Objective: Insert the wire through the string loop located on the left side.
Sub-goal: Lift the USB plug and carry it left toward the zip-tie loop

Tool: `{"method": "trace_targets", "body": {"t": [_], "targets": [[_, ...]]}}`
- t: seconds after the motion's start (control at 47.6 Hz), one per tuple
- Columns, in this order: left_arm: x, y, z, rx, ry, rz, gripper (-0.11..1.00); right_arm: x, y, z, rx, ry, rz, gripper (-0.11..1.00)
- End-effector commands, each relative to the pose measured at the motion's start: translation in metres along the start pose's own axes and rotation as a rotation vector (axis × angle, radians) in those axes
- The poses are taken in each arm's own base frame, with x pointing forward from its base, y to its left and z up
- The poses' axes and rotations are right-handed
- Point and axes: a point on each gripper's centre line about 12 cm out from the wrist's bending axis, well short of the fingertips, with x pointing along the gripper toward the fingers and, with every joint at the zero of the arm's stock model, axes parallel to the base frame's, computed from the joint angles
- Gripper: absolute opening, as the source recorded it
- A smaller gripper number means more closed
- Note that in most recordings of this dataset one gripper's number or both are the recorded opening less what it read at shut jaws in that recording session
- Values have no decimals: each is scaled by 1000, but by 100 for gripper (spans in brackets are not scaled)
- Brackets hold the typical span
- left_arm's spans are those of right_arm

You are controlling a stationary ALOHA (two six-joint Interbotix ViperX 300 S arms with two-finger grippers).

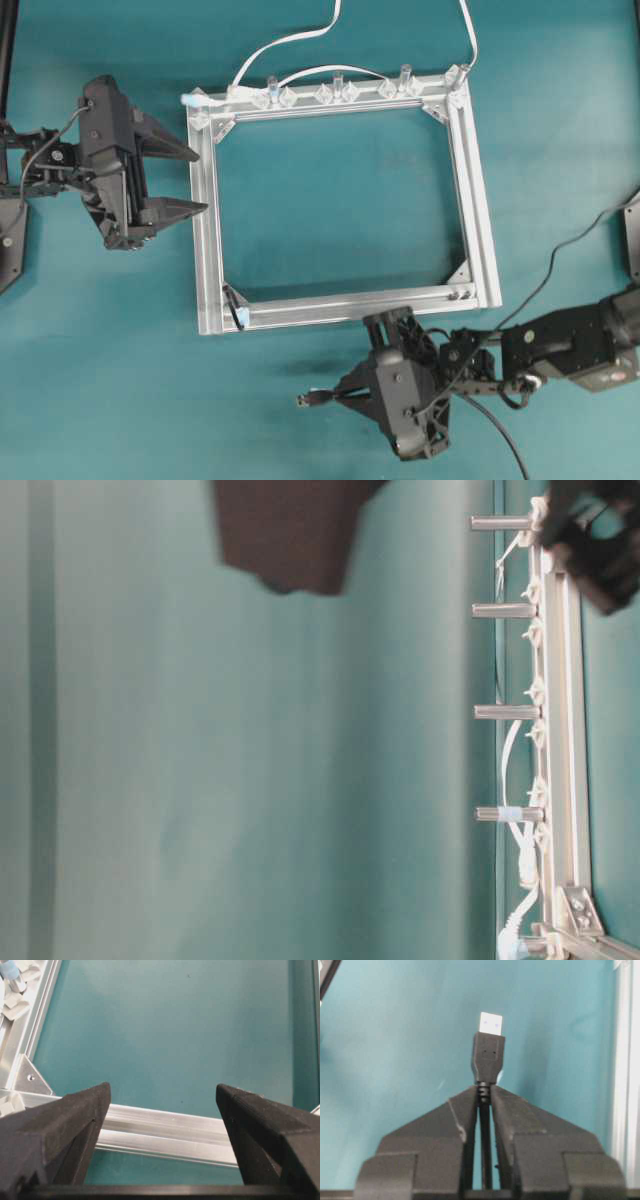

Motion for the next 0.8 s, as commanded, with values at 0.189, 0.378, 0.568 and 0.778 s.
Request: {"method": "trace_targets", "body": {"t": [0.189, 0.378, 0.568, 0.778], "targets": [[-1, -8, 10, 8, -1, -25, 89, -18, -6, 30, 14, -72, 6, 10], [-1, -10, 7, 12, 30, -29, 89, -20, -7, 29, 14, -66, 9, 10], [0, -10, 9, 12, 25, -30, 89, -20, -6, 27, 8, -48, 17, 10], [-1, -10, 8, 12, 28, -29, 89, -20, -11, 28, 16, -51, 6, 10]]}}
